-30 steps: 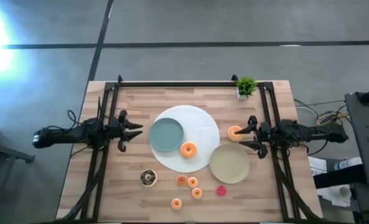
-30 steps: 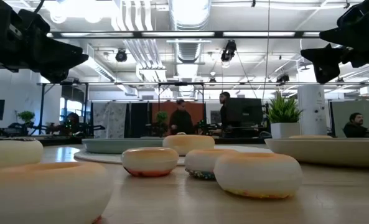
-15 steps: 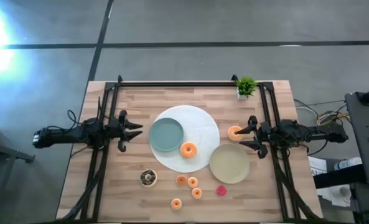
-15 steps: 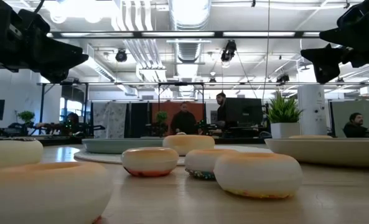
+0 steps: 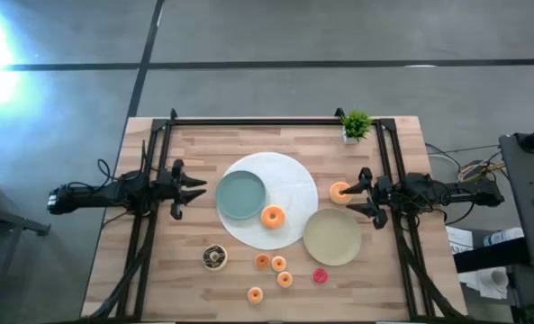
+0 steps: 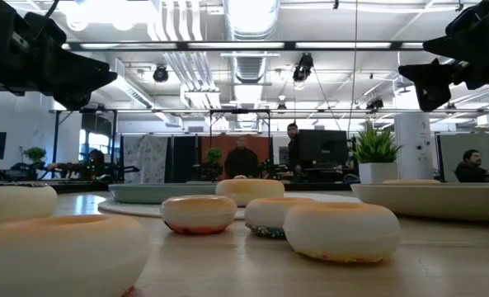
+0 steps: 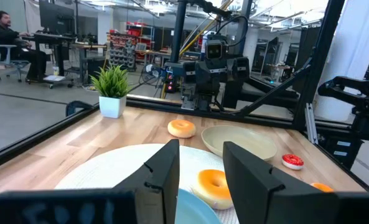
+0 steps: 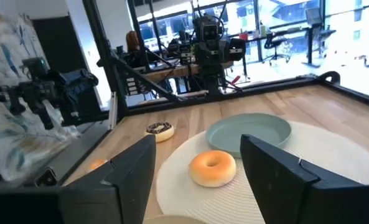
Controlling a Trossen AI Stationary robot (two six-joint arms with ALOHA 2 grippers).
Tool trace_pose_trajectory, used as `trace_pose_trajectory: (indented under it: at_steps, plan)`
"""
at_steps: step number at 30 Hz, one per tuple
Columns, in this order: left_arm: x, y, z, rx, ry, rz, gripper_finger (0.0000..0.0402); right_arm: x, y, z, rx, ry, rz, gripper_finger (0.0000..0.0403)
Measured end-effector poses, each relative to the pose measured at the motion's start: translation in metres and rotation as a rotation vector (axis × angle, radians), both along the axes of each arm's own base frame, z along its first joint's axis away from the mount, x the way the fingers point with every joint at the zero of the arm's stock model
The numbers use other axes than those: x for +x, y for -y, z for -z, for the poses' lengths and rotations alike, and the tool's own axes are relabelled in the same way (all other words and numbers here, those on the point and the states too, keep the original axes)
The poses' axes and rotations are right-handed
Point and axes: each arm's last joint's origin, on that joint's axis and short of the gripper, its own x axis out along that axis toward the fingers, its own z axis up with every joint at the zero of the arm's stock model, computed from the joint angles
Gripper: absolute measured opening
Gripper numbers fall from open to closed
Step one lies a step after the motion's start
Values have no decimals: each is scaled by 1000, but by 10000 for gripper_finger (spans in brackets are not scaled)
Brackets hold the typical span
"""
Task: Pick & Place donuts
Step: Put the big pink donut on the blue plate
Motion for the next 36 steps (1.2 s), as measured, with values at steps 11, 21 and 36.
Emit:
trace_pose_trajectory:
  at_steps: [11,21,36]
  plan:
    - [0,0,0,0,0,-1,98,0,7,0,985,20,194,226]
    - [0,0,0,0,0,0,98,-5,21,-2,1165,338,631,226]
    - [0,0,0,0,1,-1,98,18,16,-12,1026,185,571,226]
